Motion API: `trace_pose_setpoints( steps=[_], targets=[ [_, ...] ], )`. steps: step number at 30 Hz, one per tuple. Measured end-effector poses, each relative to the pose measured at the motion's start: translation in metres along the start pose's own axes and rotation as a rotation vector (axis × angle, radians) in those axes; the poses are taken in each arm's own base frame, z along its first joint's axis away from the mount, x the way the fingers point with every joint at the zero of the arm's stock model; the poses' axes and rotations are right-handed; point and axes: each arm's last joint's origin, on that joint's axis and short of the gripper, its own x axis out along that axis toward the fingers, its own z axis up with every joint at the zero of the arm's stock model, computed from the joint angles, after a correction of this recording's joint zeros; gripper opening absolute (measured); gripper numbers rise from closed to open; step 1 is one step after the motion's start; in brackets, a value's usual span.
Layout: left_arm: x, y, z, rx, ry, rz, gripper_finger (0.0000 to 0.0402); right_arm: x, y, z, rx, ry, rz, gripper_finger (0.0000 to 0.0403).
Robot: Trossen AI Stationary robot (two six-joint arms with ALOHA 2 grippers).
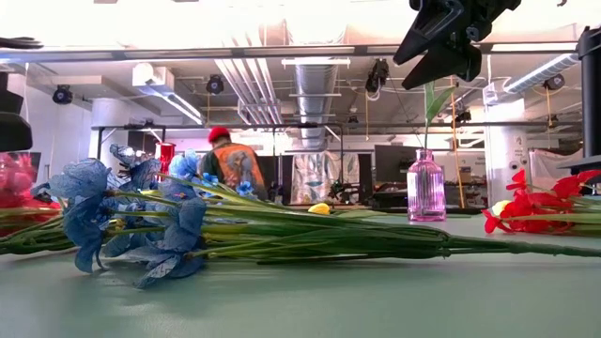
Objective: Sort flowers into vase by color
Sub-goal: Put the bottom left red flower into the green vase
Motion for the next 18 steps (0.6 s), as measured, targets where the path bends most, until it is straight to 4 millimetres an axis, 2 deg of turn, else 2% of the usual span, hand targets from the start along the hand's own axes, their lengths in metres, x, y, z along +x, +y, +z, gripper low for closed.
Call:
trace_pose_setpoints(
  steps=[4,9,18],
  targets=[
    [-0.005,0.003,0.004,0.008,-0.007,0.010,0.0046,0.000,0.000,0.000,0.000,0.000,0.000,0.0244],
    [-0.021,0.010,0.014,0.010,-0.031,0.001,0.0038,0.000,0.000,0.000,0.000,0.000,0.000,0.0244],
    [-0.054,0.023,0.036,0.011,-0.102,-0.143,0.0038,0.000,0.000,0.000,0.000,-0.001,0.000,0.0244]
  ],
)
